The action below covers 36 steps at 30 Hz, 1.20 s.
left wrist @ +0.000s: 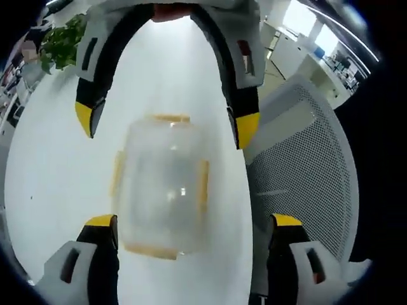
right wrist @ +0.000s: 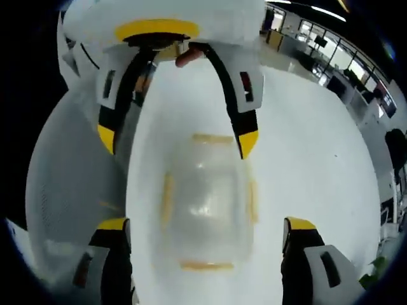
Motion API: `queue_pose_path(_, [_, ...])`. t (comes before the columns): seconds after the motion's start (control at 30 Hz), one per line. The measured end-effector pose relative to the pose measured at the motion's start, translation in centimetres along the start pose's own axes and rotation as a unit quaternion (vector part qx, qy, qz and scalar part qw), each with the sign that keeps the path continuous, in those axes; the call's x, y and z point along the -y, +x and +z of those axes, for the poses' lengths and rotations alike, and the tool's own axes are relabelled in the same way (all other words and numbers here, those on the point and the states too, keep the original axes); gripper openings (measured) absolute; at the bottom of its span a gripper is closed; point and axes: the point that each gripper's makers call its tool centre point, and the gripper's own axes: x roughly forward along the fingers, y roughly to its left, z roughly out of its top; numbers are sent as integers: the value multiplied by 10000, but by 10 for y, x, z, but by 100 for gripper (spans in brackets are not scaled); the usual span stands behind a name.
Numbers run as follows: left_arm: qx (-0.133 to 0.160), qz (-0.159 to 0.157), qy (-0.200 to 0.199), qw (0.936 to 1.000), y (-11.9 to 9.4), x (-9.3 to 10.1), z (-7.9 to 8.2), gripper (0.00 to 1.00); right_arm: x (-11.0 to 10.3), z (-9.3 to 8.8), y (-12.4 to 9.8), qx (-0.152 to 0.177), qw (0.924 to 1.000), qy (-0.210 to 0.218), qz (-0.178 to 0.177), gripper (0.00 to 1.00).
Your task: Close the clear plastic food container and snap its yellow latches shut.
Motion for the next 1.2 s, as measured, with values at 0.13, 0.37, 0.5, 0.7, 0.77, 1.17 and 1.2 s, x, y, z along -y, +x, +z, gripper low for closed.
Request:
queue_pose_path(0.13, [-72, -34, -53, 10000, 0, -6, -6, 99, -3, -5, 4, -149, 9998, -114, -29, 100])
queue_pose_path(0.37, [-143, -88, -3, 9999, 4, -18, -9, 98, 5, -13, 7, -255, 9994, 31, -219, 98])
queue_pose_path(0.5, [-225, 4, 164, 9996, 4, -26, -9, 97, 7, -13, 5, -235, 9994, 140, -229, 97])
queue_pose_path(0.7, [-432, -27, 282, 9987, 10, -27, -17, 96, 4, -16, 9, -305, 9993, 152, -144, 96])
queue_pose_path(0.77, [-491, -7, 321, 9983, 11, -28, -19, 95, 2, -17, 13, -304, 9993, 166, -111, 95])
queue_pose_path(1.17, [-577, 90, 371, 9976, 19, -31, -25, 93, 4, -21, 20, -412, 9990, 196, -27, 93])
queue_pose_path(1.2, [-573, 99, 382, 9976, 20, -31, -25, 93, 4, -23, 20, -426, 9989, 193, -14, 92])
